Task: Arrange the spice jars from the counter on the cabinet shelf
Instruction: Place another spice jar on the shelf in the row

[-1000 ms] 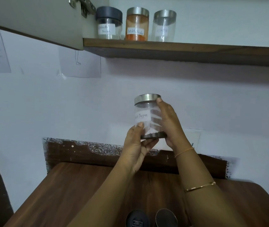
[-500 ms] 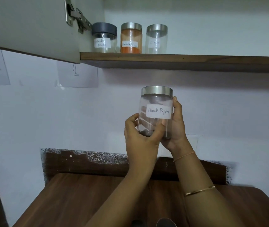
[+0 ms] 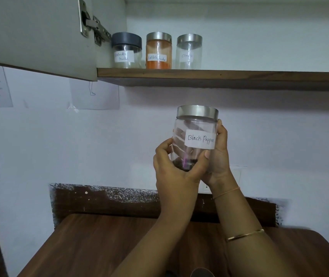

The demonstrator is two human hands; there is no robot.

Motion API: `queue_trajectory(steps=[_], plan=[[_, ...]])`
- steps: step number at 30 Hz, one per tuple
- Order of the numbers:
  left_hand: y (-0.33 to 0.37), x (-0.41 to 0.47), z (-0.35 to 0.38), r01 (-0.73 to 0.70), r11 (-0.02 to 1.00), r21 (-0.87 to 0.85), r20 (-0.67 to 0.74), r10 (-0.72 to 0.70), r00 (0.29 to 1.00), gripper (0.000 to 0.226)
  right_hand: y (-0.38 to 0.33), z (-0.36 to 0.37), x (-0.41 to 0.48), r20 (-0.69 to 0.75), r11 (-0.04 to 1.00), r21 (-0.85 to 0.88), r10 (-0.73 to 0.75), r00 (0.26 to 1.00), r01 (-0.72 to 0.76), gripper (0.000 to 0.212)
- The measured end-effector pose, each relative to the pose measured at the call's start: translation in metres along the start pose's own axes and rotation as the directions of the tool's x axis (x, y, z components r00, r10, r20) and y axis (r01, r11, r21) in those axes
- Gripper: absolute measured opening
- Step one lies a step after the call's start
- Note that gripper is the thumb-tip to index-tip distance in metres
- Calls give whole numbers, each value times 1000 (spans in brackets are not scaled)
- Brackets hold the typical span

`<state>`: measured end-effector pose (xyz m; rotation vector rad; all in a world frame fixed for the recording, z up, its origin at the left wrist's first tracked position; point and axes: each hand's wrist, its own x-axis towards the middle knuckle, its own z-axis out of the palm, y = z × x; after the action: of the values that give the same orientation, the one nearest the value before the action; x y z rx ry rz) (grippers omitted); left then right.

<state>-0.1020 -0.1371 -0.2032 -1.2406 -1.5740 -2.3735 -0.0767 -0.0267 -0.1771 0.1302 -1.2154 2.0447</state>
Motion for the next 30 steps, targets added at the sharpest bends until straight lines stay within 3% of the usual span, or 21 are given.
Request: queue_trajectory(steps=[12,16,19,23,27,30], plan=[[-10,8,-2,116,973,-199,46,-109,993,56,-5,6,-10,-130,972,-227,-87,988,56,53],[-14,8,-2,143,967,-212,71,-131,989,47,-7,10,-14,-163,949,-309,-124,979,69,50],[-13,9,0,162,955,-247,64,-151,986,56,-12,15,-17,-151,934,-352,-126,981,66,49],[-12,10,1,129,969,-212,-3,-133,991,53,-21,19,-24,-159,866,-497,-139,977,43,54],[-13,14,2,82,987,-138,-72,-92,993,55,-31,22,-31,-105,730,-684,-117,988,14,77],[-8,16,8,22,994,-106,-68,-29,997,64,-35,28,-32,-43,690,-722,-108,993,44,70]])
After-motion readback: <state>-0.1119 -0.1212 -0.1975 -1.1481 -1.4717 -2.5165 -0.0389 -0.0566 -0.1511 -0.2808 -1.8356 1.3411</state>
